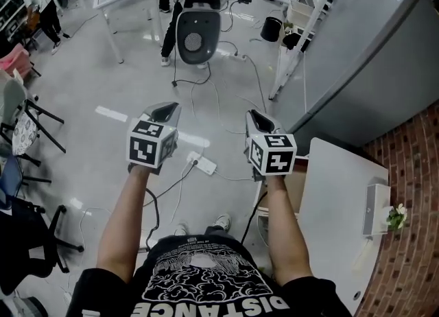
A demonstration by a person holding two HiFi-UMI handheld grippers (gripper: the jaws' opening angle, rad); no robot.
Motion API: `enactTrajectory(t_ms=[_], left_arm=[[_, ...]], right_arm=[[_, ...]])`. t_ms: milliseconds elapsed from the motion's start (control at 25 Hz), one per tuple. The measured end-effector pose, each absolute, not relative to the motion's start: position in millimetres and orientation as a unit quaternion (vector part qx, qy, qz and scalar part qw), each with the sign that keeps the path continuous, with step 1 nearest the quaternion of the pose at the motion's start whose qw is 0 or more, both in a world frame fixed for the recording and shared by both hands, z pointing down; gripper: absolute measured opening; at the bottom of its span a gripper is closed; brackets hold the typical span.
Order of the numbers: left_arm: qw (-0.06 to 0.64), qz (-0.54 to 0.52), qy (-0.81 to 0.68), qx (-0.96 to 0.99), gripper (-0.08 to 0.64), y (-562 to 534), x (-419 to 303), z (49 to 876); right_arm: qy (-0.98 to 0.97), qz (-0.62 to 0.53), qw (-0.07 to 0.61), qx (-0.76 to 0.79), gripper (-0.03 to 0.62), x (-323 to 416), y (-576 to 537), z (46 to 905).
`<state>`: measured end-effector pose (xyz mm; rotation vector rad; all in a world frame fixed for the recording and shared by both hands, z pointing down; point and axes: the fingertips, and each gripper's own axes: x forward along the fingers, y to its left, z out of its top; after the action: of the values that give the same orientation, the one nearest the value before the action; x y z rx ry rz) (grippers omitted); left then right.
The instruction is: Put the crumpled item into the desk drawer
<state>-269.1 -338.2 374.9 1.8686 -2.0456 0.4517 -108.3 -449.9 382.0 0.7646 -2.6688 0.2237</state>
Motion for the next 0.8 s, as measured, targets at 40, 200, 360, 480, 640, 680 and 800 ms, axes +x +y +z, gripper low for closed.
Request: enactTrajectory(t_ms=[40, 200, 360, 480, 640, 680, 800], left_arm=[[0.165, 0.155, -0.722, 0.654, 0.0, -331.2, -274.2, 371.9], [0.16, 0.143, -0.732, 0.647, 0.0, -304.1, -294.5, 361.4], [0.152, 0.136, -0.738, 0.643, 0.0, -279.3, -311.1, 349.2], [0.148, 0.132, -0.742, 0.641, 0.0, -263.8, -318.1, 346.2], [0.146, 0.128, -0.738, 0.646, 0.0, -252.4, -321.4, 344.3], [0.146, 0.128, -0.738, 0.646, 0.0, -248.0, -323.9, 344.1], [0.146, 0.127, -0.739, 0.646, 0.0, -239.1, -328.8, 342.5]], right_arm=[[-0.944, 0.077, 0.172, 0.27, 0.028, -112.0, -444.5, 376.5], [-0.948, 0.068, 0.156, 0.268, 0.012, -126.2, -421.7, 357.4], [-0.952, 0.061, 0.146, 0.262, 0.006, -142.0, -395.7, 344.2], [-0.954, 0.064, 0.141, 0.256, 0.002, -149.5, -377.0, 339.7], [-0.953, 0.058, 0.136, 0.264, 0.002, -150.9, -364.3, 332.8], [-0.953, 0.058, 0.135, 0.264, 0.002, -153.4, -360.1, 332.7], [-0.953, 0.056, 0.133, 0.265, 0.002, -158.0, -351.0, 331.7]])
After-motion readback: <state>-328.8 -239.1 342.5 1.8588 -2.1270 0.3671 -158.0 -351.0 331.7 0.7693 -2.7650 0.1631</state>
